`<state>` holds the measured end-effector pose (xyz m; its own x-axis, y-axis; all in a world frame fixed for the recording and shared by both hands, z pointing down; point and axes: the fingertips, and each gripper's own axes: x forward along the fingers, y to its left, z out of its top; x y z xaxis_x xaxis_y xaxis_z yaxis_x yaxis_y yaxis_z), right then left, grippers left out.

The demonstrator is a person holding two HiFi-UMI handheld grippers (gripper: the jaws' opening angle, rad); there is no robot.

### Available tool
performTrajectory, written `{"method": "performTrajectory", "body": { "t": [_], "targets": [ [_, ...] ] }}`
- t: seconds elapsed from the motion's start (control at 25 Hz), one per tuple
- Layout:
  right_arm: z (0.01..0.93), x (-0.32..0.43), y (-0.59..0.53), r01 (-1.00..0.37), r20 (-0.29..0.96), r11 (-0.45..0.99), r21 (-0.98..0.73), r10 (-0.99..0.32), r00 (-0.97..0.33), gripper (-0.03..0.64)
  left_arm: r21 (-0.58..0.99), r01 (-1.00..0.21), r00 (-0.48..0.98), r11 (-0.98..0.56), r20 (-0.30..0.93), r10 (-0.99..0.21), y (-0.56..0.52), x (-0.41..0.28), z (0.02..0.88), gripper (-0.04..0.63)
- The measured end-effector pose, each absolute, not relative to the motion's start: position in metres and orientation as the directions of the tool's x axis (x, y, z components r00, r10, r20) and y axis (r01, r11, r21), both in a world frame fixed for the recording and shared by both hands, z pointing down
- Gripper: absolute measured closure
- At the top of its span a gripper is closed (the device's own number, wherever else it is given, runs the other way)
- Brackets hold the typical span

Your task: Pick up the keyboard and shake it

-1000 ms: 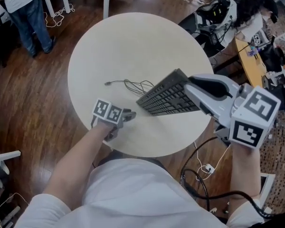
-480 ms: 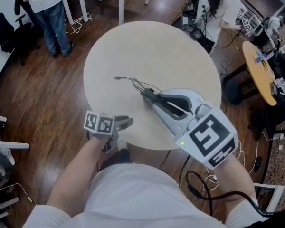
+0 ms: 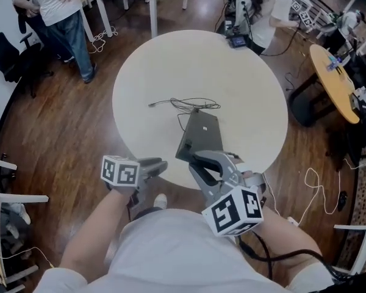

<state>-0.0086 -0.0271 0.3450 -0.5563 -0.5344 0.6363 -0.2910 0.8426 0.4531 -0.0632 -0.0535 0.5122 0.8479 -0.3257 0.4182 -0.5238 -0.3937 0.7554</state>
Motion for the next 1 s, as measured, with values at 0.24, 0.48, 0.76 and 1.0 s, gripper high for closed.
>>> {"method": "performTrajectory", "body": {
  "t": [0.24,0.48,0.76,1.0],
  "targets": [
    [0.383,0.003,-0.025,-0.258,0.650,0.806,0.534,-0.586,-0.485,0.538,0.741,-0.502,0.864,-0.446,0.407,-0.297,-0.064,-0.066,0.494,0.464],
    [0.417,0.007,-0.029,-0.231,0.640,0.769,0.595,-0.628,-0.442,0.535,0.738,-0.473,0.881,-0.481,0.392,-0.265,-0.058,-0.060,0.488,0.465],
    [0.484,0.018,-0.038,-0.186,0.661,0.752,0.633,-0.650,-0.376,0.524,0.706,-0.445,0.895,-0.550,0.349,-0.276,-0.043,-0.054,0.477,0.467],
    [0.540,0.016,-0.049,-0.152,0.687,0.760,0.631,-0.639,-0.345,0.514,0.695,-0.453,0.891,-0.558,0.337,-0.303,-0.030,-0.067,0.470,0.472]
  ]
}}
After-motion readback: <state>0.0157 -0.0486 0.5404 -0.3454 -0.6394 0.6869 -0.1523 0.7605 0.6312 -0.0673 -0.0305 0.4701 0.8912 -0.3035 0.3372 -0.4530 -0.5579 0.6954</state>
